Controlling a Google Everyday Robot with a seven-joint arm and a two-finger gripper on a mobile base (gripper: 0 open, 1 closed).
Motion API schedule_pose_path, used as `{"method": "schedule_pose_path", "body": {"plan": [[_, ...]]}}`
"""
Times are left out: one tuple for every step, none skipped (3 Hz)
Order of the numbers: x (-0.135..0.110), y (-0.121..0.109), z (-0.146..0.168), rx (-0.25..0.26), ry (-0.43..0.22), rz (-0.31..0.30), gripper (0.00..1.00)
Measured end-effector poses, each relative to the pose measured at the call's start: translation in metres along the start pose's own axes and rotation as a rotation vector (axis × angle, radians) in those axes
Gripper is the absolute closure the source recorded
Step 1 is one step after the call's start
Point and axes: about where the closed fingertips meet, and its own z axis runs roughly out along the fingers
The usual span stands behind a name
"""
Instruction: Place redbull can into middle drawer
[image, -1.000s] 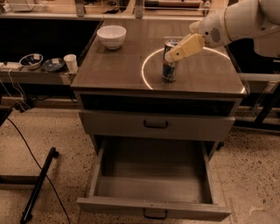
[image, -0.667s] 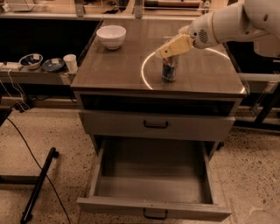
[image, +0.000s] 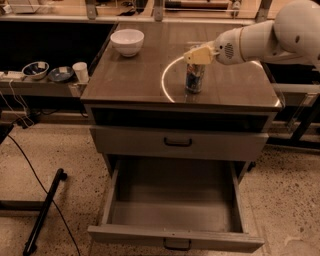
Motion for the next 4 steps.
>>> {"method": "schedule_pose_path", "body": {"plan": [[-0.008,0.013,-0.023,-0.078,-0.102,-0.022,0.88],[-0.019,0.072,-0.079,-0.186,-0.193,-0.16,1.0],[-0.016,0.078,-0.109,-0.171,-0.229,-0.244,1.0],[0.004,0.064,-0.095,-0.166,-0.205,-0.179,1.0]]}}
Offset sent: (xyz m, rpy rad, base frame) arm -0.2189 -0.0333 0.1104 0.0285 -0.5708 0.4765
